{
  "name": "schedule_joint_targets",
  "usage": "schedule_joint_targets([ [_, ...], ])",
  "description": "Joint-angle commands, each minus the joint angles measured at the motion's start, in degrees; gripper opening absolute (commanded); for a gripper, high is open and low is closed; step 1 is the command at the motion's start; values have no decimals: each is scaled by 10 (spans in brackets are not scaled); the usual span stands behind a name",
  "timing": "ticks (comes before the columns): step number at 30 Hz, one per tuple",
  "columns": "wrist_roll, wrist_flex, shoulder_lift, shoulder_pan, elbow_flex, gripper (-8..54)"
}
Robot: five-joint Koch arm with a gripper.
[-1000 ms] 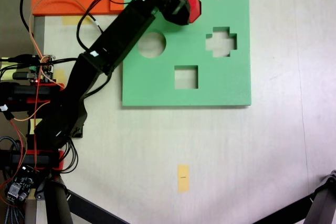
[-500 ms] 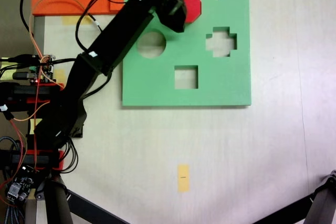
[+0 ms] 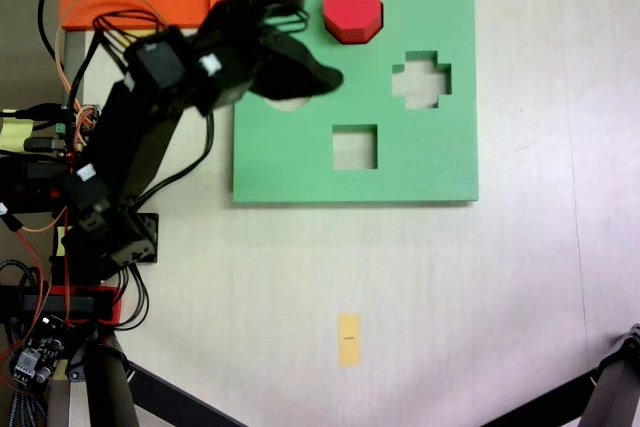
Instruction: Put the octagonal pillar block into the corresponding hole
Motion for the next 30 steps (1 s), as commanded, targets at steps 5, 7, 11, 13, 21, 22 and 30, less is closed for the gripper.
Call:
schedule_joint_targets([
  [5, -206, 18, 28, 261, -6, 421],
  [7, -223, 18, 38, 287, -4, 421],
  [11, -294, -133, 162, 388, 212, 383],
  [13, -352, -377, 259, 406, 454, 365],
  [21, -649, -1158, 399, 436, 1095, 345],
  [22, -679, -1204, 412, 432, 1160, 350],
  [30, -830, -1208, 483, 414, 1472, 359],
])
